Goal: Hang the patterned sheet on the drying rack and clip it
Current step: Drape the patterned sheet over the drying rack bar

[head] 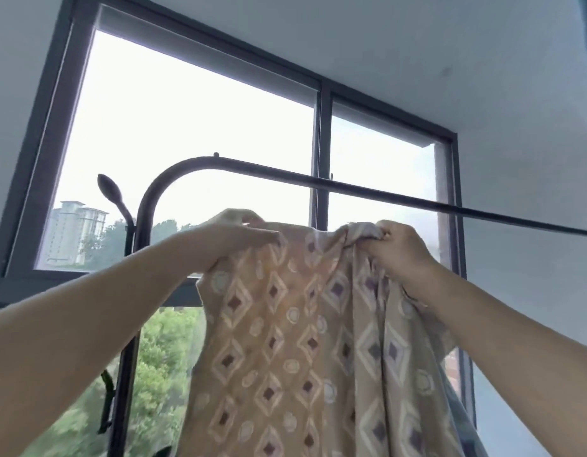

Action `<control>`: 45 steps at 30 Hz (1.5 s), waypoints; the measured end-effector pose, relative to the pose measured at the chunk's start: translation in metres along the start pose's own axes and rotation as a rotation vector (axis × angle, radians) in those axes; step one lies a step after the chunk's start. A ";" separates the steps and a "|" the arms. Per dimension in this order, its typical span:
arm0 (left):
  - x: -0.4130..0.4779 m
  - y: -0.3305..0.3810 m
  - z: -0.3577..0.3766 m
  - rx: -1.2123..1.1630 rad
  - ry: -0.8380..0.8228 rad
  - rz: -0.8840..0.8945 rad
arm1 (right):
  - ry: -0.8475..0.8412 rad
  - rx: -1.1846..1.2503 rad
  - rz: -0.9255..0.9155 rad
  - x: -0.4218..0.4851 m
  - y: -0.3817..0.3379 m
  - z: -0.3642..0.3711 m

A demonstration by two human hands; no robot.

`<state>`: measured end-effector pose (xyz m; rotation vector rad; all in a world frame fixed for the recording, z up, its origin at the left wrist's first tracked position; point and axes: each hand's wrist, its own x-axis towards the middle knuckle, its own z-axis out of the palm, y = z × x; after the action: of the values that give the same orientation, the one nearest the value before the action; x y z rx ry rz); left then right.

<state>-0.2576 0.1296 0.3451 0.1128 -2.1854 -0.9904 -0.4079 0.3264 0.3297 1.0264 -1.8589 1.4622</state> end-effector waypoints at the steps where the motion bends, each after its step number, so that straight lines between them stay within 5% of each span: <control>1: -0.006 0.004 0.010 0.010 -0.111 -0.031 | -0.044 0.041 -0.013 -0.002 -0.007 0.004; 5: -0.021 0.019 0.053 -0.029 -0.423 -0.091 | -0.127 0.210 -0.085 -0.007 -0.039 0.017; 10: -0.019 0.027 0.073 -0.217 -0.197 -0.162 | -0.067 0.282 -0.107 -0.006 -0.054 0.017; 16: -0.022 0.024 0.061 -0.371 -0.158 -0.209 | 0.026 0.464 -0.009 -0.005 -0.057 0.007; 20: -0.028 0.025 0.064 -0.236 -0.235 -0.112 | 0.222 0.665 0.156 -0.005 -0.066 0.020; 25: -0.030 0.020 0.070 -0.161 -0.152 -0.065 | 0.206 0.686 0.200 -0.010 -0.072 0.041; 28: -0.029 0.012 0.065 -0.209 -0.026 -0.111 | 0.019 0.622 0.133 -0.011 -0.065 0.039; 31: -0.027 0.007 0.055 -0.304 0.037 -0.129 | -0.395 0.325 0.002 -0.017 -0.048 0.029; 33: -0.025 0.006 0.047 -0.338 0.077 -0.147 | -0.633 0.082 0.042 -0.022 -0.030 0.026; 35: -0.022 0.005 0.040 -0.346 0.096 -0.157 | -0.695 -0.088 0.088 -0.028 -0.015 0.024; 38: -0.024 0.006 0.031 -0.247 0.024 -0.194 | -0.550 0.023 0.159 -0.023 -0.009 0.015; 43: -0.029 0.007 0.002 -0.187 0.071 -0.187 | 0.123 0.444 0.226 0.017 -0.033 -0.016; 45: -0.029 0.011 -0.008 -0.274 0.128 -0.191 | 0.147 0.277 0.167 0.020 -0.034 -0.018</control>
<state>-0.2286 0.1423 0.3396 0.2523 -1.9295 -1.3428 -0.3914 0.3356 0.3687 0.8748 -1.7036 1.8820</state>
